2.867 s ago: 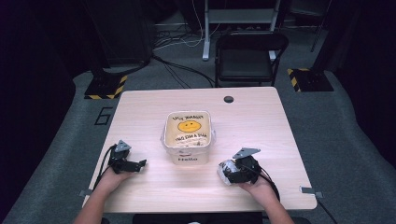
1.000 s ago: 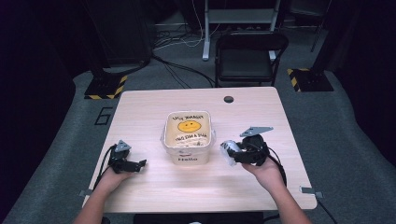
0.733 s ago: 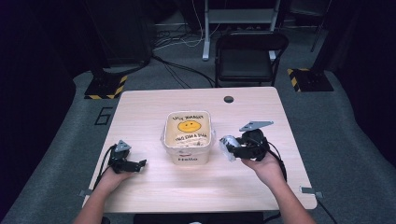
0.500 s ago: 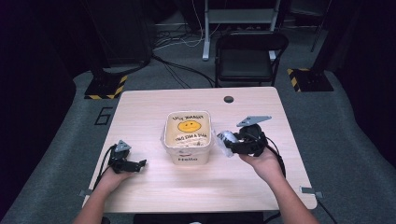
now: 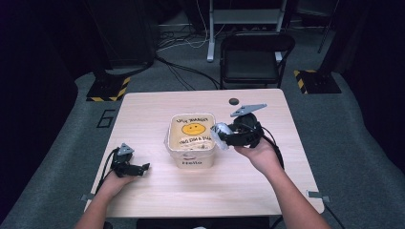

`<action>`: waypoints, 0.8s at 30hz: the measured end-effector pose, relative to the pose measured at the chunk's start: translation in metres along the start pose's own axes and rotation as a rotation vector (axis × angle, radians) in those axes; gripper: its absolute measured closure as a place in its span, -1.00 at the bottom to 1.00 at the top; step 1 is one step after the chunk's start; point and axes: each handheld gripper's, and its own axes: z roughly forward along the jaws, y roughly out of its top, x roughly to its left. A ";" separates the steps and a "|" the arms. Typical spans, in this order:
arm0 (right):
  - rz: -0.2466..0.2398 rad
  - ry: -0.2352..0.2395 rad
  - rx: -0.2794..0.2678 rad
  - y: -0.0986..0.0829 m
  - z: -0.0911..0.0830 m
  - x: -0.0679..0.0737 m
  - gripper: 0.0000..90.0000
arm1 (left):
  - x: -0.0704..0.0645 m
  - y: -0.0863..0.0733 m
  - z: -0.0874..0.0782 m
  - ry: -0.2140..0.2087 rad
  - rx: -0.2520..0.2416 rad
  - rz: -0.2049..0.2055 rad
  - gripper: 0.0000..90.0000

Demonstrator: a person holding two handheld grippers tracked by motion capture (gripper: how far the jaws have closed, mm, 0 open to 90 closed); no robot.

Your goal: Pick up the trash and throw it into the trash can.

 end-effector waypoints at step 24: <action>-0.036 0.036 0.000 0.038 0.059 0.021 0.11 | 0.000 0.000 0.000 -0.001 0.001 0.000 -1.00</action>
